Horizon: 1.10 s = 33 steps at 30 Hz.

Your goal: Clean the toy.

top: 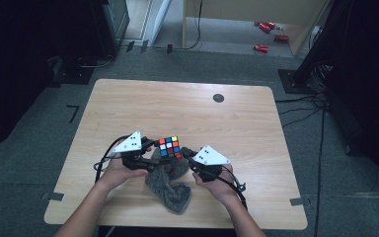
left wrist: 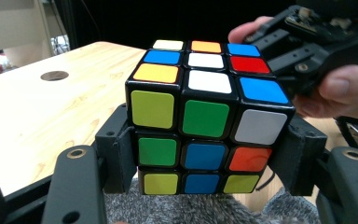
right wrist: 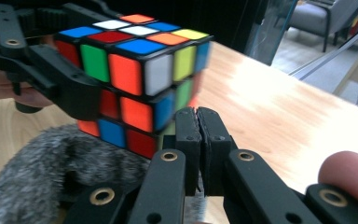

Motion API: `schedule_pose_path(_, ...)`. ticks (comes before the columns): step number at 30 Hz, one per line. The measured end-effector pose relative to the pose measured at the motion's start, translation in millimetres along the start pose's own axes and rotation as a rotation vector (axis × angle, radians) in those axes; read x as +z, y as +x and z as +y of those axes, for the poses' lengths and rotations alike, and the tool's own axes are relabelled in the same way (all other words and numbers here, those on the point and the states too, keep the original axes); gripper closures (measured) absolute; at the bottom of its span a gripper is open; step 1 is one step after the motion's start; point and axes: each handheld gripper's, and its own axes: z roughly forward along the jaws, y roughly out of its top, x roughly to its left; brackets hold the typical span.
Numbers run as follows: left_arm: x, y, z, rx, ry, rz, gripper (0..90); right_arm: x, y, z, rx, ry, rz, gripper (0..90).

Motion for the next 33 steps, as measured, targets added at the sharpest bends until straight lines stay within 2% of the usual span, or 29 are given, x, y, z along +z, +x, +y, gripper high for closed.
schedule_pose_path(2, 0.3, 0.1, -0.1, -0.003, 0.004, 0.008, 35.3, 2.3, 3.3, -0.9, 0.020, 0.005, -0.025, 90.0)
schedule_pose_path(4, 1.0, 0.0, -1.5, -0.004, 0.001, 0.020, 35.3, 3.7, 6.6, -1.6, 0.067, 0.005, -0.052, 90.0)
schedule_pose_path(6, 0.9, 1.2, -2.7, -0.015, -0.004, 0.019, 35.3, 5.1, 10.3, -1.9, 0.078, 0.014, -0.081, 90.0)
schedule_pose_path(9, 0.4, 2.2, -3.1, -0.011, 0.004, 0.040, 35.3, 6.4, 13.6, -2.3, 0.094, 0.019, -0.093, 90.0)
schedule_pose_path(12, 0.3, 2.2, -3.9, -0.015, -0.004, 0.040, 35.3, 5.8, 14.1, -1.2, 0.110, 0.013, -0.093, 90.0)
schedule_pose_path(16, 3.2, 0.2, -5.5, 0.001, 0.011, 0.051, 34.6, 3.4, 14.4, 0.7, 0.113, -0.007, -0.085, 90.0)
schedule_pose_path(20, 0.9, 1.0, -4.2, 0.022, 0.011, 0.084, 35.4, 0.8, 13.1, 3.9, 0.078, -0.008, -0.086, 89.1)
schedule_pose_path(22, -5.2, 3.7, -2.3, 0.011, -0.002, 0.100, 35.5, -1.1, 9.2, 6.1, 0.094, -0.023, -0.071, 76.2)
schedule_pose_path(24, -13.4, 7.2, -0.6, 0.008, -0.017, 0.120, 35.5, -2.3, 6.0, 5.8, 0.125, -0.027, -0.027, 67.6)
schedule_pose_path(26, -20.7, 10.5, 0.2, 0.007, -0.017, 0.134, 35.5, 0.4, 7.6, 2.7, 0.115, 0.002, 0.053, 55.0)
schedule_pose_path(28, -28.3, 13.7, -0.3, 0.003, -0.013, 0.153, 35.6, 7.3, 13.7, -2.8, 0.100, 0.052, 0.149, 43.1)
schedule_pose_path(29, -30.5, 14.6, -0.5, 0.002, -0.010, 0.159, 35.6, 12.2, 19.6, -6.3, 0.082, 0.074, 0.176, 36.5)
schedule_pose_path(31, -34.9, 16.5, -1.1, -0.007, -0.009, 0.169, 35.6, 20.1, 30.8, -9.5, 0.059, 0.104, 0.208, 22.9)
schedule_pose_path(33, -37.9, 17.3, -1.0, -0.006, -0.011, 0.176, 35.6, 27.2, 42.5, -11.4, 0.030, 0.129, 0.214, 11.6)
